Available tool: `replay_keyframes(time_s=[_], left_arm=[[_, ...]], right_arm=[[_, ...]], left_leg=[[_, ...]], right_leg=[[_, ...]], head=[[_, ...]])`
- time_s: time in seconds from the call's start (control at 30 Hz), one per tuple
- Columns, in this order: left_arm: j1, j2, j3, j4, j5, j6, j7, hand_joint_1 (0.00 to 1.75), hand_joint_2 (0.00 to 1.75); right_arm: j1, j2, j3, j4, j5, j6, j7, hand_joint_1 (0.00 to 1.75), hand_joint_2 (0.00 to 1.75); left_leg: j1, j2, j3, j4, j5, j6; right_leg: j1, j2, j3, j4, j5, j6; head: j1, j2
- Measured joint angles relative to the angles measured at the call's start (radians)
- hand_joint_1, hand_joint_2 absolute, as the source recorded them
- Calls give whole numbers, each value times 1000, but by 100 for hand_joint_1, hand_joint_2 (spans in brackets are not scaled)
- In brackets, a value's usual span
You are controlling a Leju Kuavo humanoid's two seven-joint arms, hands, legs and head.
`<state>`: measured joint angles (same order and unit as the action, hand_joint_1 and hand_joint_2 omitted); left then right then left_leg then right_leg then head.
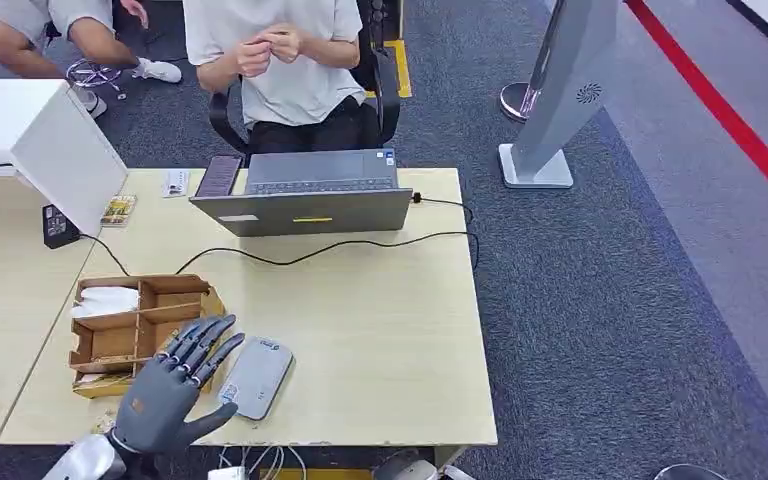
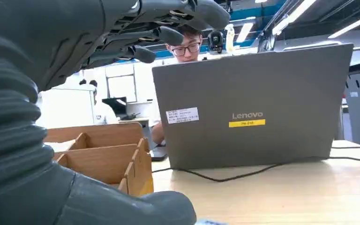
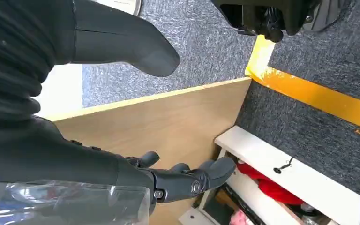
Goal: Pass the card to the sensor for recognition and then transmit it.
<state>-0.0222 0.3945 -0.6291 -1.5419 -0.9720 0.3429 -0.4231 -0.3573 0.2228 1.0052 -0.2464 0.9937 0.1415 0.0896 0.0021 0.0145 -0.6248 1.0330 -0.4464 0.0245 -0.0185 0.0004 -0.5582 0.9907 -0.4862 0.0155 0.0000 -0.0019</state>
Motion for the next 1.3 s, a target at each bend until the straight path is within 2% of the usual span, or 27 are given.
replay_keyframes(time_s=[0.27,0.43,0.5,0.63,0.73,0.8,1.03,1.3], left_arm=[[13,4,0,-16,0,14,-9,0,175],[40,-4,0,-29,-19,172,-57,0,175],[42,-14,0,-29,-29,203,-56,0,175],[58,-32,-7,-27,-44,279,-37,0,175],[72,-50,-9,-14,-111,336,26,0,175],[73,-66,-8,6,-162,341,56,0,175],[69,-138,40,89,-185,342,34,0,175],[45,-165,48,182,-181,341,111,0,175]], right_arm=[[0,0,0,0,2,-1,-1,0,175],[0,0,0,0,23,5,-9,0,175],[-1,0,2,0,31,10,-8,0,175],[-1,2,3,0,33,16,-8,0,175],[-1,2,3,0,33,16,-8,0,175],[-1,2,3,0,33,16,-8,0,175],[-2,2,8,0,34,17,-8,0,175],[-3,2,10,0,34,18,-8,0,175]], left_leg=[[0,0,0,0,0,0],[0,-1,0,0,0,0],[0,-1,0,0,0,0],[0,-1,0,0,0,0],[0,-1,0,0,0,0],[0,-1,0,0,0,0],[0,-1,0,0,0,0],[0,-1,0,0,0,0]], right_leg=[[0,0,0,0,0,0],[0,-1,0,0,0,0],[0,-1,1,0,0,0],[0,-1,0,0,0,0],[0,-1,0,0,0,0],[0,-1,0,0,0,0],[0,-1,0,0,0,0],[0,-1,0,0,0,0]], head=[[0,0],[0,0],[0,0],[0,0],[0,0],[0,0],[0,0],[0,0]])
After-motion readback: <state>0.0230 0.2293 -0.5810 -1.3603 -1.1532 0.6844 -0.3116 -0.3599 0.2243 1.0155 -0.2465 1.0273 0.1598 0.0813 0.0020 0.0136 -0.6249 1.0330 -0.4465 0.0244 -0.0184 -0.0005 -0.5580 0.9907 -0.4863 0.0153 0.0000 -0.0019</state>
